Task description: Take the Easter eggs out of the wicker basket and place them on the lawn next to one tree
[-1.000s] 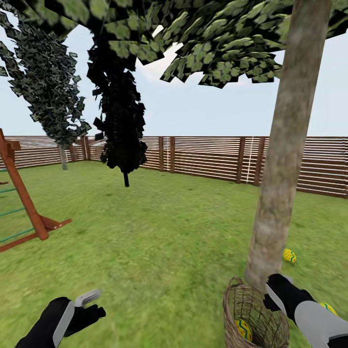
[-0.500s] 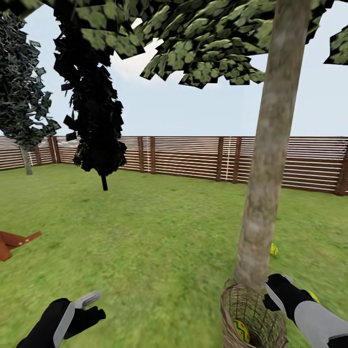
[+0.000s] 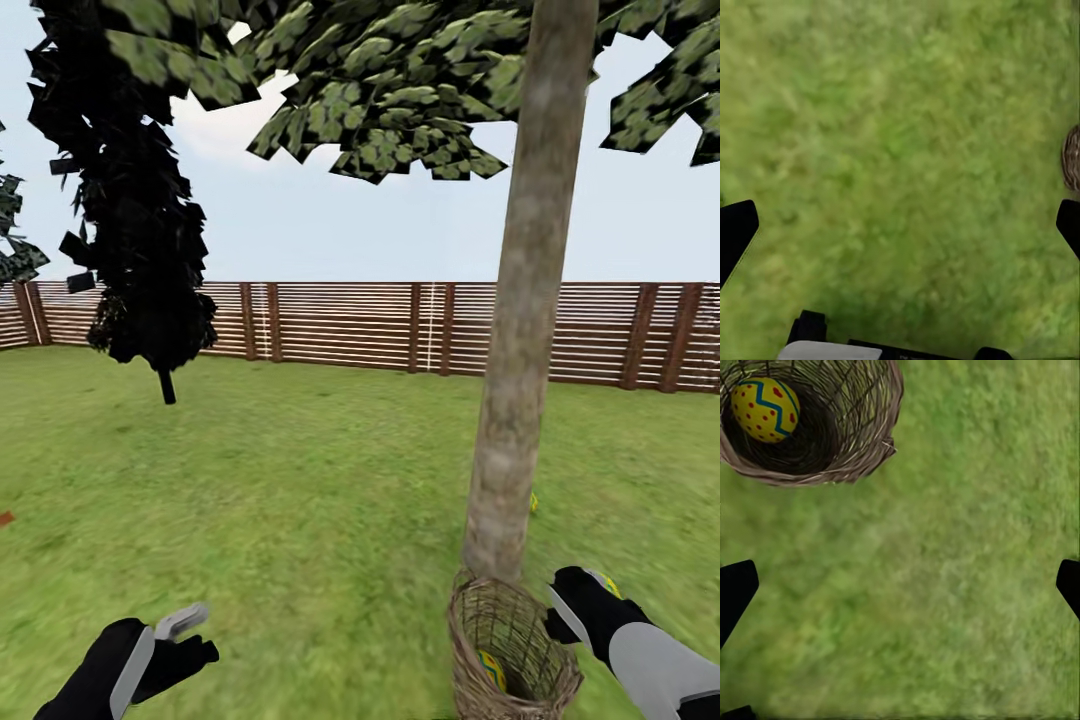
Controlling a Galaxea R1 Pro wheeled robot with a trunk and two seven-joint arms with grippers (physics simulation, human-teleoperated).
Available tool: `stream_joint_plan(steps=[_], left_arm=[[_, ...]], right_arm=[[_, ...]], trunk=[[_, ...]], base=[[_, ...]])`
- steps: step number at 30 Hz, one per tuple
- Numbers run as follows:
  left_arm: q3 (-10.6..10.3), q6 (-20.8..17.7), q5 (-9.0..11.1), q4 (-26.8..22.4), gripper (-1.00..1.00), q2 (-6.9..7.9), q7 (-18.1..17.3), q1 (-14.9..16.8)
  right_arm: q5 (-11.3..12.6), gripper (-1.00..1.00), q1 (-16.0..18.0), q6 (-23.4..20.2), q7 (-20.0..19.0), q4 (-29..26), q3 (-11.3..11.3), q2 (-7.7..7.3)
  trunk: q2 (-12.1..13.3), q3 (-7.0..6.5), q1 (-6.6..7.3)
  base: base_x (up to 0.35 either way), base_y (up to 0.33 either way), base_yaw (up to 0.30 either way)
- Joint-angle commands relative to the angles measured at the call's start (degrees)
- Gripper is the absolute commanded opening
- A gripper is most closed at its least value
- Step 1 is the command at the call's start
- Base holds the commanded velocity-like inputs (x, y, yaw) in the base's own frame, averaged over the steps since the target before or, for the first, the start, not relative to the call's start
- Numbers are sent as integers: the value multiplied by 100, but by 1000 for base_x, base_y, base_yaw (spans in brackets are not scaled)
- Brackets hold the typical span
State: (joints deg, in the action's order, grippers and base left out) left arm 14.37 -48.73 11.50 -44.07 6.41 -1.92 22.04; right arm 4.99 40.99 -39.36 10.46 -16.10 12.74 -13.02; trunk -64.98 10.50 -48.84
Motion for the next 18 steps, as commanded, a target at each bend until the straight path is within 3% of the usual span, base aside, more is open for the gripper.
stream_joint_plan(steps=[1,8,18], left_arm=[[13,-26,1,-5,100,0,-20,2],[13,-23,1,-5,100,0,-21,2],[13,-24,1,-5,100,0,-19,2]], right_arm=[[54,100,6,-27,35,-7,36,0],[54,100,6,-25,35,-7,36,-23],[63,100,6,-24,35,-7,36,-29]], trunk=[[-6,8,-1],[-6,8,-1],[-6,8,-1]], base=[[75,324,-293],[153,315,-293],[246,265,-293]])
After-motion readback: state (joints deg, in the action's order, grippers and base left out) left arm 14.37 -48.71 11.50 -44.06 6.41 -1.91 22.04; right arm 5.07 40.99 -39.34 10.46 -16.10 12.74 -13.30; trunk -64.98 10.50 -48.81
